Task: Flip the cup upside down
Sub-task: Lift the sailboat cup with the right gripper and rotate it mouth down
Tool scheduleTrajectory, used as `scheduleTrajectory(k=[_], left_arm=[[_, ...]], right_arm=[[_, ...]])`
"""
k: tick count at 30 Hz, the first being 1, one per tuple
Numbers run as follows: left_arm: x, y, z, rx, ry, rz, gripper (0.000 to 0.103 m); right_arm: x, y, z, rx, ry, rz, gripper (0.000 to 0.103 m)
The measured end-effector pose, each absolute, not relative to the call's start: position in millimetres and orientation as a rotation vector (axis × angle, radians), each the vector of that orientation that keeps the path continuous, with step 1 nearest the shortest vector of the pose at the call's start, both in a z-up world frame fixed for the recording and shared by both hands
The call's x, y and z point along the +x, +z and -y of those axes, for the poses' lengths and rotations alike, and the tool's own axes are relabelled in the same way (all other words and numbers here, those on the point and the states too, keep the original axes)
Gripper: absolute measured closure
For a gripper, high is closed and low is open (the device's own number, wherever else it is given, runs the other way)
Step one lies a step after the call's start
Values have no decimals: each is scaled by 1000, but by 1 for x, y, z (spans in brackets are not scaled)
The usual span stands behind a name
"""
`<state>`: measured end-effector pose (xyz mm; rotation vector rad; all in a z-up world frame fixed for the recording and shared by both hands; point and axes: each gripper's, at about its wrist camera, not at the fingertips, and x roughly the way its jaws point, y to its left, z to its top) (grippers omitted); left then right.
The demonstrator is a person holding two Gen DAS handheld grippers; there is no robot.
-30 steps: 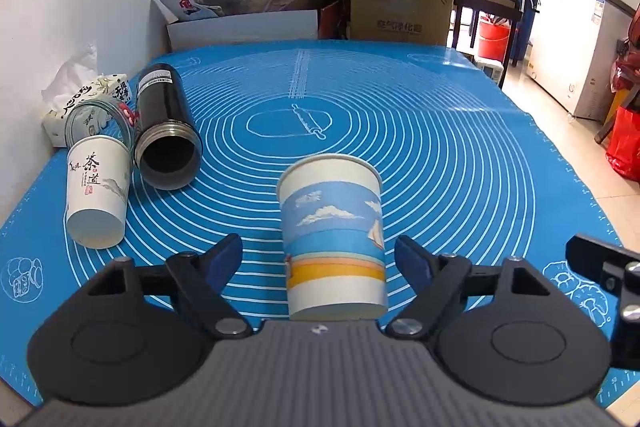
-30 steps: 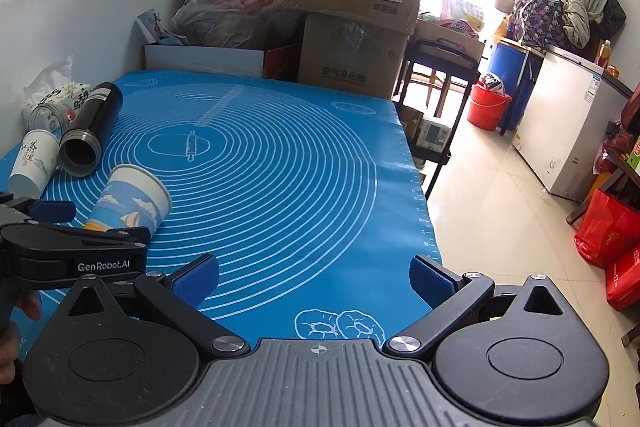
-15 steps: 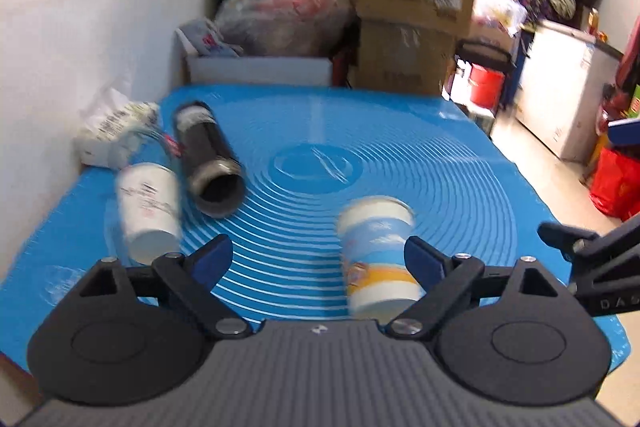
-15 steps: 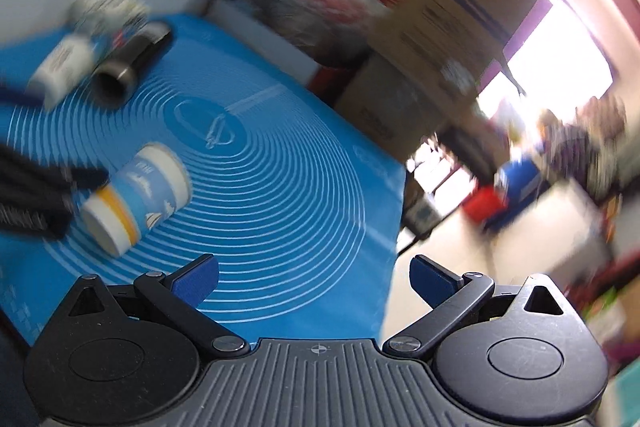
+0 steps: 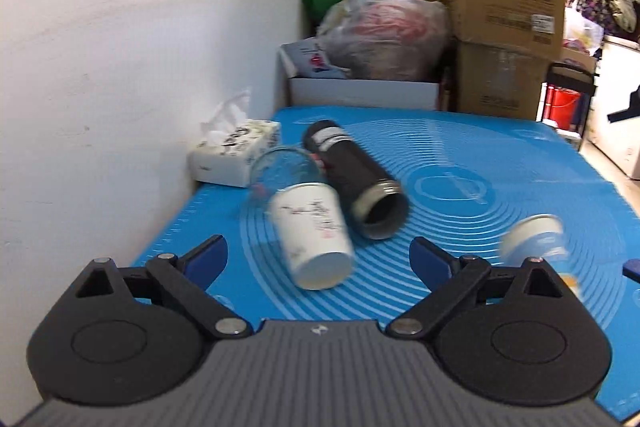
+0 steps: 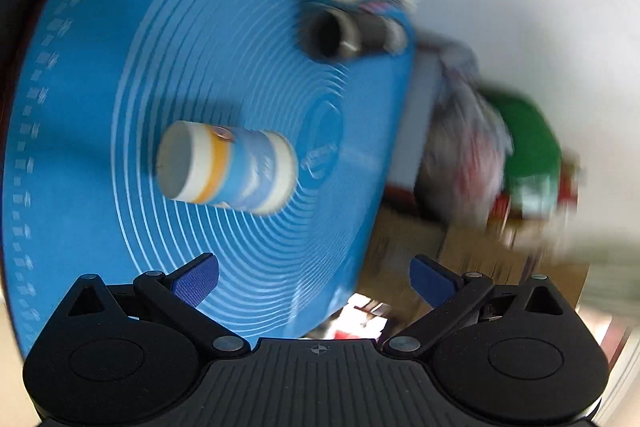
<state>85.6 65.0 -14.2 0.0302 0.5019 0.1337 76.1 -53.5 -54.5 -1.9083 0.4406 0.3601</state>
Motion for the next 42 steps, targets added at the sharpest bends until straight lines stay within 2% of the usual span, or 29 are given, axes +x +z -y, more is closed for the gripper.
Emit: scheduleTrajectory(k=[9,15,21,26,28,29,34,42], left_arm=[[95,-25,-97,-8,161,-523,6],[101,-27,-109,-44,156,-542,6],[105,-28,-115,-92,148,-560,6],[106,-27,-115,-100,149,-557,6],[107,-27,-116,-105,147,-561,6],[107,-27,-115,-107,145,-565,6],[106,-27,-114,-105,143,-560,6],[108,-27,-106,-95,137,-564,6]], right_arm=[[71,-112,59,-2508,653,-162,0],[70,-130,73,-2678,886,-57,0],[76,-141,72,-2734,937,-64,13],[84,-141,69,-2737,955,-76,36],[84,-141,69,-2728,966,-82,40],[84,-142,69,-2729,968,-88,45],[78,-132,65,-2634,957,-135,46],[95,-87,46,-2139,859,-307,47]])
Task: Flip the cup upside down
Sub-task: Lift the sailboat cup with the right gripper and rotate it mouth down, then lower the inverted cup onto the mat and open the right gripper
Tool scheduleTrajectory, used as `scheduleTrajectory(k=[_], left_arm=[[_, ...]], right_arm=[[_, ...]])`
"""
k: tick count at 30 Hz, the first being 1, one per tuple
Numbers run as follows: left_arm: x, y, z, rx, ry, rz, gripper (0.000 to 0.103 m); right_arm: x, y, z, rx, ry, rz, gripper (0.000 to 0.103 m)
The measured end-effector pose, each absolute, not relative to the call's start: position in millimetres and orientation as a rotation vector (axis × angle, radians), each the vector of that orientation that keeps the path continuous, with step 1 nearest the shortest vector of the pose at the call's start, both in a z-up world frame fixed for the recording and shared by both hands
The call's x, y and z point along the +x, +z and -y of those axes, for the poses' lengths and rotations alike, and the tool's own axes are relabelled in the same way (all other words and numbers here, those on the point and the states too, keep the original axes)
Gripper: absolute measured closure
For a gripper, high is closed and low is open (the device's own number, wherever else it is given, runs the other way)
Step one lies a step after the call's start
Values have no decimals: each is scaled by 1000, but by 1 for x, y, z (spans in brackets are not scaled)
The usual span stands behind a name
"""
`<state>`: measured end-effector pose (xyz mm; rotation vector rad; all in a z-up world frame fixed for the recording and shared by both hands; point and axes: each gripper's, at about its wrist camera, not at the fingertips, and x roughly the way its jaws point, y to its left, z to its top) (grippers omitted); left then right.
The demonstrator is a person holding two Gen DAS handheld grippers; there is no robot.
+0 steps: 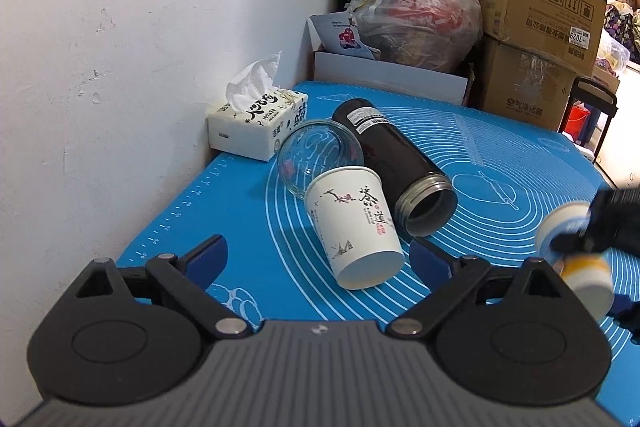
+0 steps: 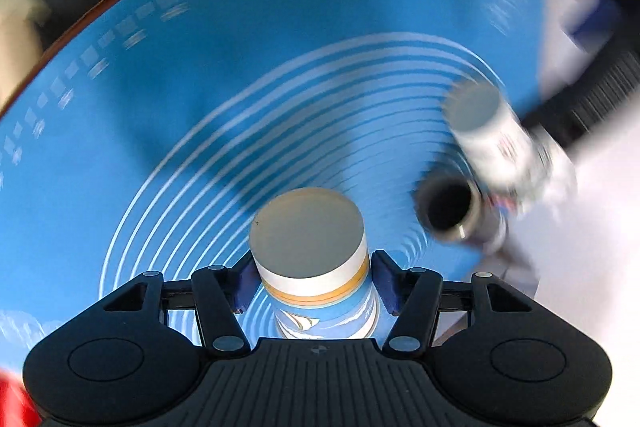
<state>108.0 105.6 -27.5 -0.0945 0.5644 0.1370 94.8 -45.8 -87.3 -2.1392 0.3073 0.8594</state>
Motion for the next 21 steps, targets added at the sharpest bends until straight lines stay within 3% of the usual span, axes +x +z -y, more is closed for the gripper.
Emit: scheduleTrajectory(k=[11,21], left_arm=[[110,-28,-83,-76,98,-559,6],[111,-30,-53,-34,65,-531,6]], right_arm=[[146,6,85,-993,647,-545,47],[180,-33,161,-190,439,-632,46]])
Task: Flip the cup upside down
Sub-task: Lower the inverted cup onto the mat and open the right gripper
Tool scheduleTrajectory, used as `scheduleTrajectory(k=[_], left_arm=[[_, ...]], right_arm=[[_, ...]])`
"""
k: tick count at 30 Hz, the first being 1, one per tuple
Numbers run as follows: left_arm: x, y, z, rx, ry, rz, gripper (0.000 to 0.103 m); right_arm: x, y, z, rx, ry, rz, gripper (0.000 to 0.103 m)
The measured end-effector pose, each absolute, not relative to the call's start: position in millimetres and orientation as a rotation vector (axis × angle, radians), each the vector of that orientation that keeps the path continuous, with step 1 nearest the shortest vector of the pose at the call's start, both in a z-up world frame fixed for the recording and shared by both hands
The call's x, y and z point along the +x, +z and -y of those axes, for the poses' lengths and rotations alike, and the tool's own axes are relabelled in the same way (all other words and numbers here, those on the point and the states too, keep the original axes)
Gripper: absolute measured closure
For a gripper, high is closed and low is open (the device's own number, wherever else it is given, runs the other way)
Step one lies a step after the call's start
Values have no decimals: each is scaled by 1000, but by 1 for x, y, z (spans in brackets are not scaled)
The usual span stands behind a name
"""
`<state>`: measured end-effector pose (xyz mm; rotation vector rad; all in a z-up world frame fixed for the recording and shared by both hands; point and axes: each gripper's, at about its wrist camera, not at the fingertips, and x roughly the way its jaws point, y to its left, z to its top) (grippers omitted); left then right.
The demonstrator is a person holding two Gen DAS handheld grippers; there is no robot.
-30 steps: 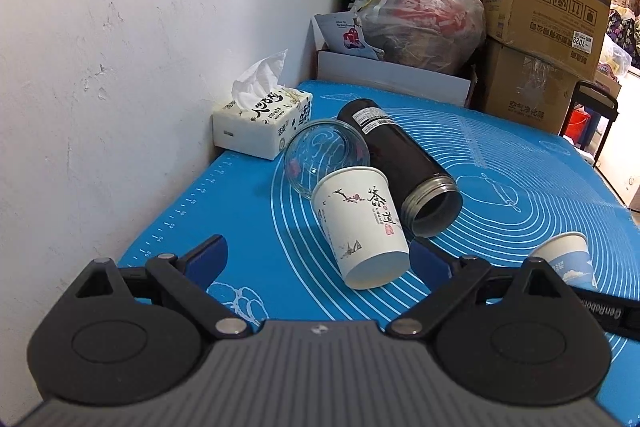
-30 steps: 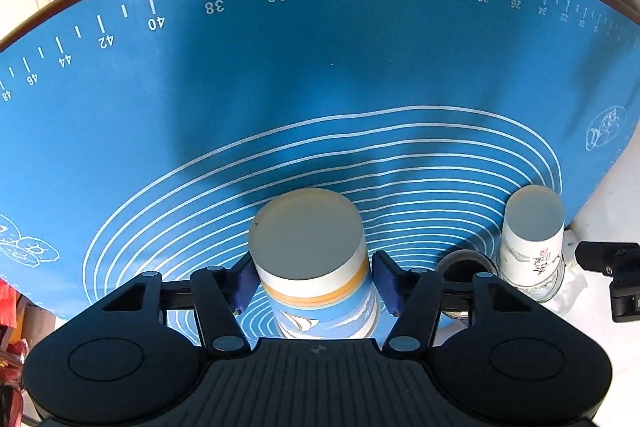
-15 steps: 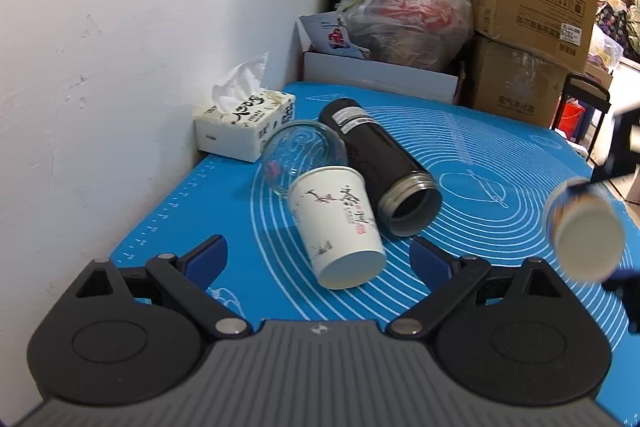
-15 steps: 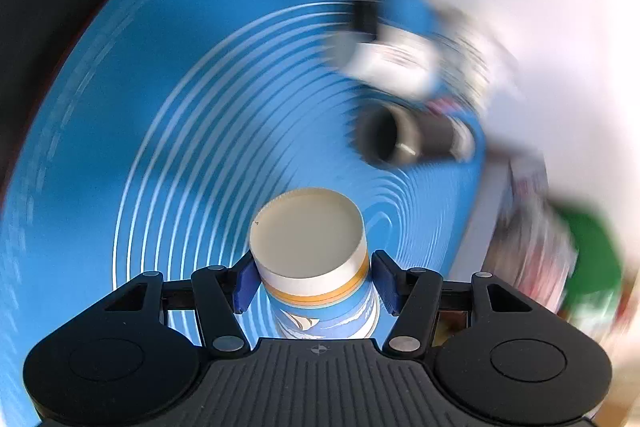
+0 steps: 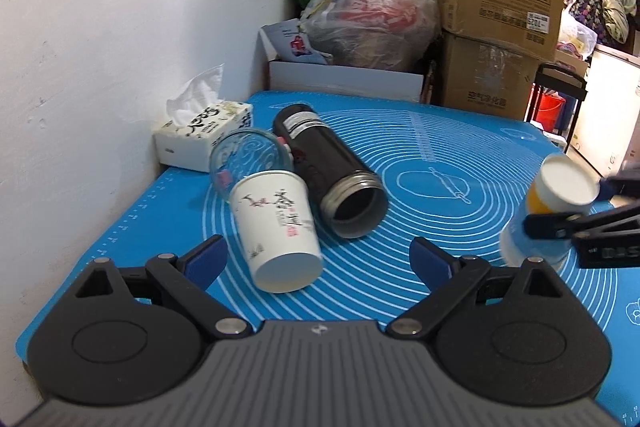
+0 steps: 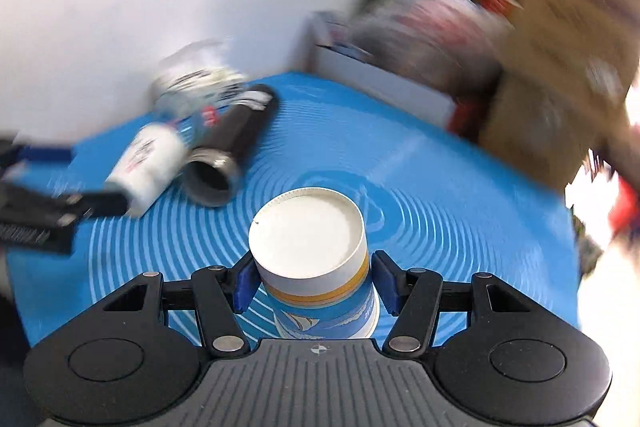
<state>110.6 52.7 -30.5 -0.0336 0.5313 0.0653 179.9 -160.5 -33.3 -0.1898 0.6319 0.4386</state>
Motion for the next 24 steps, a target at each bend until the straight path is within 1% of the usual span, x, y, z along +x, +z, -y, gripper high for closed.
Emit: scheduleTrajectory(k=[4,8,11,15,16,17,18,24], left_arm=[[111,-32,-42,-17,48,-527,6],[110,-33,-32,2,34,-518,6],[111,-32,-27,-5,3,-535,6],[106,-30,-20,22,-17,-533,6],[105,-30,-19,30,-17,-532,6],[103,-29,-18,36,-23,-536,6],[102,-29,-17,35,-28,-543,6],[89,-21,-12,23,-49,-546,6]], right_arm=[[187,-51,178,-28,366,-653,47],[190,-56,182,7,333,-637,46],[189,-60,179,5,318,-633,32],[173,-56,185,23,297,-603,22],[167,-53,186,27,285,-596,13],[160,-51,188,30,268,-586,3],[152,-49,190,36,256,-571,0],[103,-40,210,75,209,-540,0]])
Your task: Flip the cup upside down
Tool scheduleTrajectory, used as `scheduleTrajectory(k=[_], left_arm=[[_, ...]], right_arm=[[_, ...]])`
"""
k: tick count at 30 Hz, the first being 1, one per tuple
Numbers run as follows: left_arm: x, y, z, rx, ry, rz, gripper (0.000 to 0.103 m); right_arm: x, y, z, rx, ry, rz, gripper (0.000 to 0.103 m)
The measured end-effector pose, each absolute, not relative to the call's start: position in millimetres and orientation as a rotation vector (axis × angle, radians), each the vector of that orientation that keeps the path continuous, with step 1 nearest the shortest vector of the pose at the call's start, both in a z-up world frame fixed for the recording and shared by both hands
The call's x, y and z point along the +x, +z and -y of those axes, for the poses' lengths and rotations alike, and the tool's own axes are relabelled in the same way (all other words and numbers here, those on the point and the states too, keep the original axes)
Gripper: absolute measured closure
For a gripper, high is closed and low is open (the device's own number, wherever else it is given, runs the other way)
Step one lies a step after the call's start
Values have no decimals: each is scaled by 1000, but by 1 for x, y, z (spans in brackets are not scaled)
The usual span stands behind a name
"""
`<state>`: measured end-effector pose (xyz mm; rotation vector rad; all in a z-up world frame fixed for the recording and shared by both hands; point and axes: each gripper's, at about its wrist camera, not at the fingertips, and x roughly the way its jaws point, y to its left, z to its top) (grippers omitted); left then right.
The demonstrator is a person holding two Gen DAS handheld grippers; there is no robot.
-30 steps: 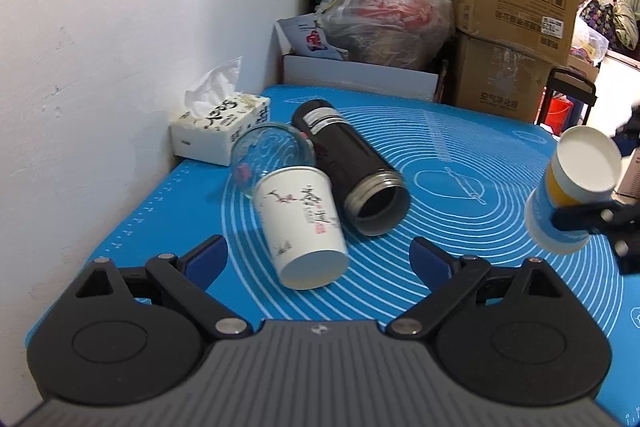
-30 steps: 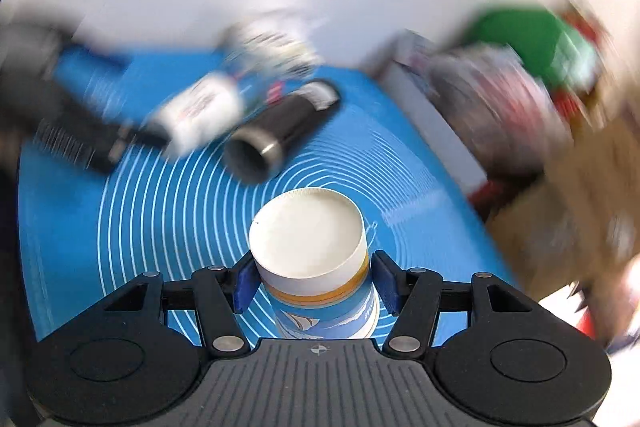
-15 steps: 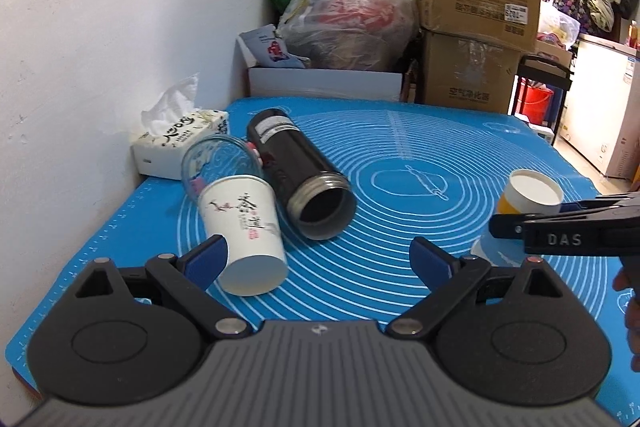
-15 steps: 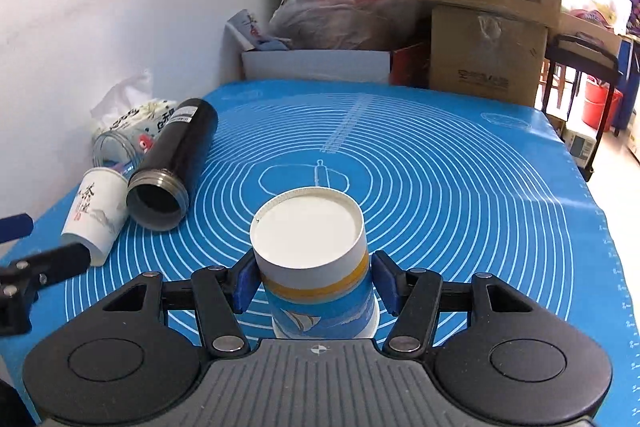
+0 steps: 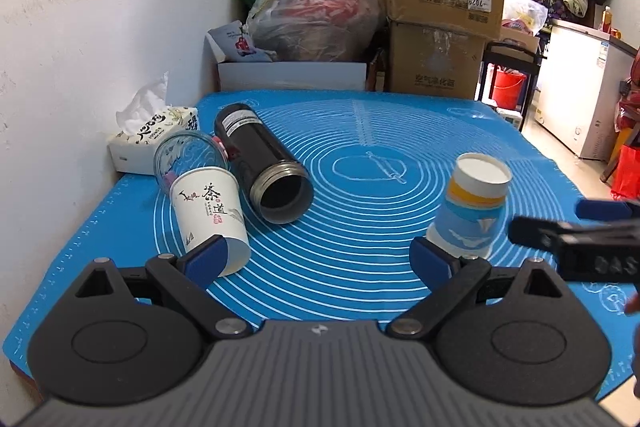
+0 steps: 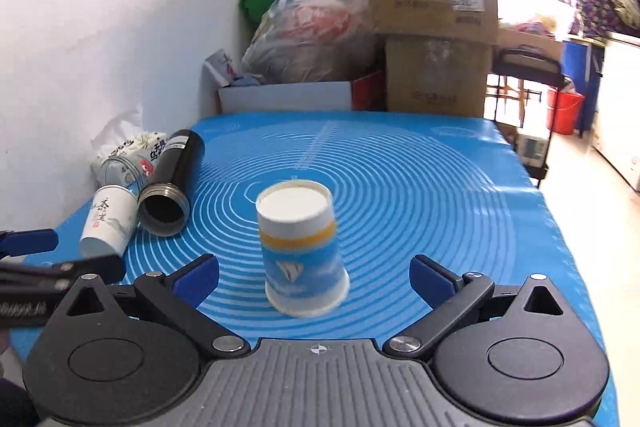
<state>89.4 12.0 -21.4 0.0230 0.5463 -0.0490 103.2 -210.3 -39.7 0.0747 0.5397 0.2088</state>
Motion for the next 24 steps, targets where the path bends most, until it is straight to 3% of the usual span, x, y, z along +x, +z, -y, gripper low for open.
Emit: scheduleTrajectory(k=[24], left_arm=[[24,-21,20,71,-138,-531,6]], right_arm=[[-13,-19,234,73,153,-482,0]])
